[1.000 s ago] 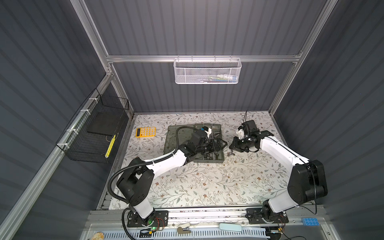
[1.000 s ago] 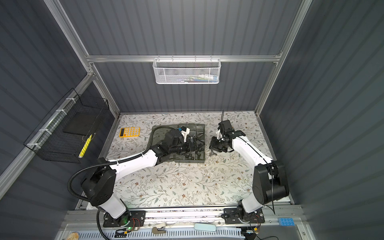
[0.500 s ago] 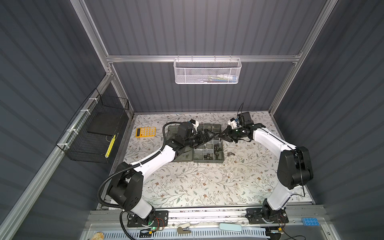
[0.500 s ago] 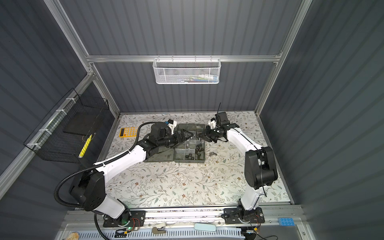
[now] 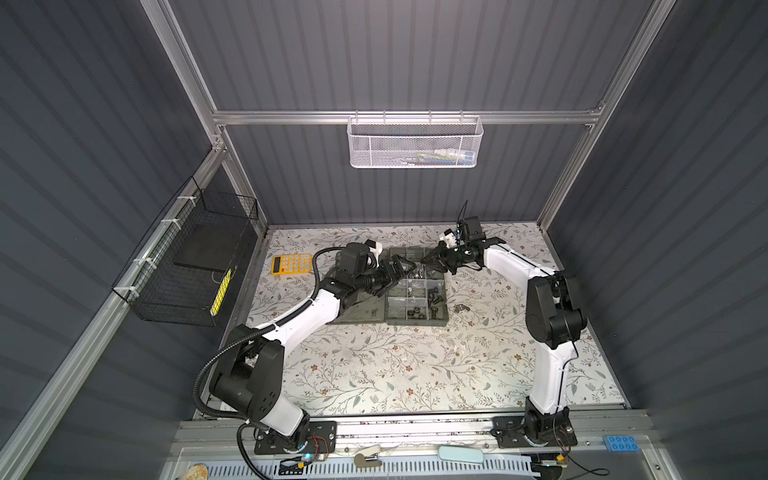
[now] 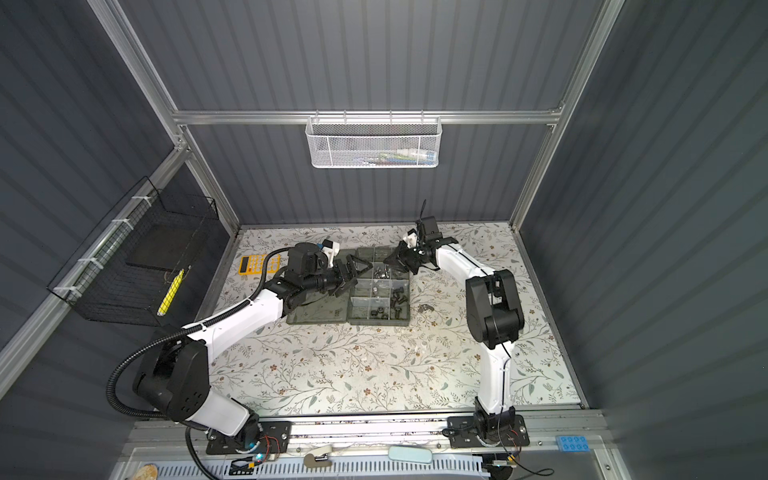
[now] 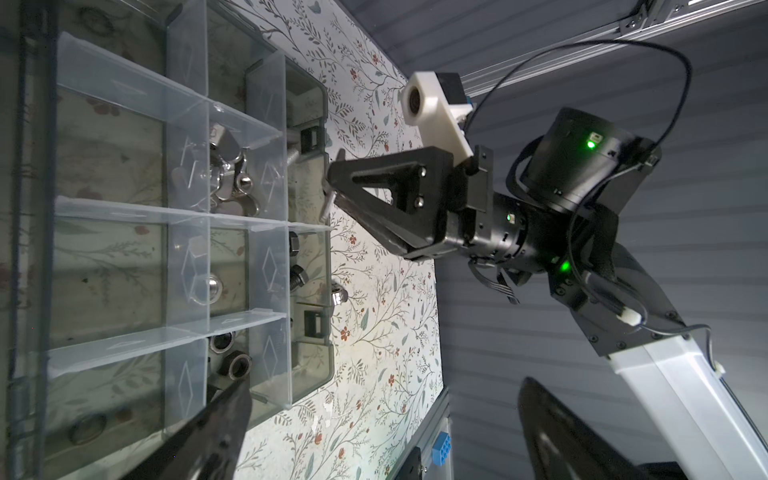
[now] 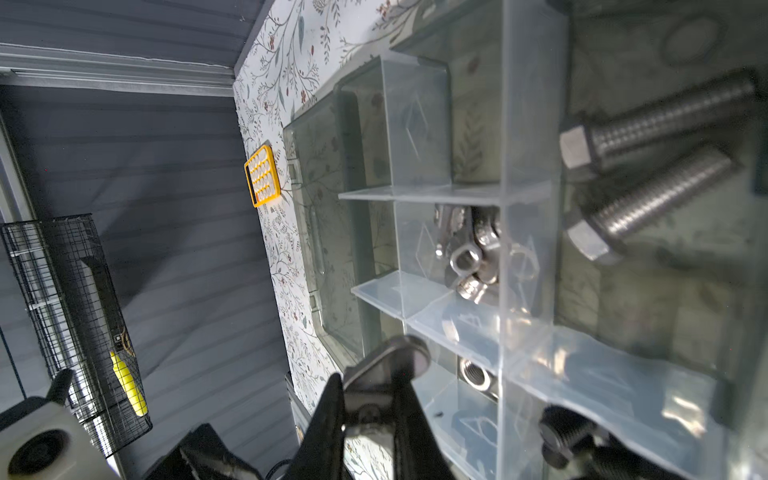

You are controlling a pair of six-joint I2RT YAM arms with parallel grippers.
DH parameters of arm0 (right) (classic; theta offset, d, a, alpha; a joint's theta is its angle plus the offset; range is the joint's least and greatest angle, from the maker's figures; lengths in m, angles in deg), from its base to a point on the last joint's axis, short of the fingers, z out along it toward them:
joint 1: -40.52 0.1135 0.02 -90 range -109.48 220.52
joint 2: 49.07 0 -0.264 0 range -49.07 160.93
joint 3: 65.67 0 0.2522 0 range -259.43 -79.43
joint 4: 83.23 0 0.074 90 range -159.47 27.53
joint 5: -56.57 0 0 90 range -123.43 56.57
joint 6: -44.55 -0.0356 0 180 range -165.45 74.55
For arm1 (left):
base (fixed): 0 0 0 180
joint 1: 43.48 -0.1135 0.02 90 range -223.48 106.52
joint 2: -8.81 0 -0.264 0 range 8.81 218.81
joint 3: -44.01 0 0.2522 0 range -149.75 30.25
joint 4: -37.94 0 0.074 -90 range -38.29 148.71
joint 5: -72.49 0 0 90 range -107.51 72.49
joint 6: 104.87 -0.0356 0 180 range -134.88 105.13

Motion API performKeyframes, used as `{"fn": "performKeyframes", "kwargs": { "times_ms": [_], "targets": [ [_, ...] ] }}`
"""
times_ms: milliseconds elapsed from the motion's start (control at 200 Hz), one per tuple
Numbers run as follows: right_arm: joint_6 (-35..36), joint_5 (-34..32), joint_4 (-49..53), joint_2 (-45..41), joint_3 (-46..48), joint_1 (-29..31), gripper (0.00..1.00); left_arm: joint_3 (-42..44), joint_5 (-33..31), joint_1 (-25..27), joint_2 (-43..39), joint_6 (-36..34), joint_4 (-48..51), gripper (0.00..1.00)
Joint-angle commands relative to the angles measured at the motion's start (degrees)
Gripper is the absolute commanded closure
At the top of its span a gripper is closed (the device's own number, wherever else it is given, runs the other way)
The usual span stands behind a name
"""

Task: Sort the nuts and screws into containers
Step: 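Lower the wing nut into the compartment and open the right gripper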

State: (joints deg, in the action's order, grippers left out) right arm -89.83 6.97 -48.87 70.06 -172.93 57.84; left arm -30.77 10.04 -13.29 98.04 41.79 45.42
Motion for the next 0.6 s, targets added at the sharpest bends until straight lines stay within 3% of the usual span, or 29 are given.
{"fn": "performKeyframes", "kwargs": {
  "times_ms": [0, 440, 595],
  "targets": [
    [0.84, -0.84, 3.30, 3.25, -4.28, 0.40, 0.87, 0.38, 2.16, -0.45, 1.34, 1.08, -2.07, 0.00],
    [3.77, -5.68, 8.58, 9.90, -9.30, 1.99, 0.83, 3.40, 2.77, -1.46, -0.10, 1.19, -2.59, 0.00],
    [4.61, -7.13, 9.77, 10.50, -9.75, 2.28, 0.77, 3.46, 2.77, -1.72, -0.37, 1.08, -2.42, 0.00]
  ]
}}
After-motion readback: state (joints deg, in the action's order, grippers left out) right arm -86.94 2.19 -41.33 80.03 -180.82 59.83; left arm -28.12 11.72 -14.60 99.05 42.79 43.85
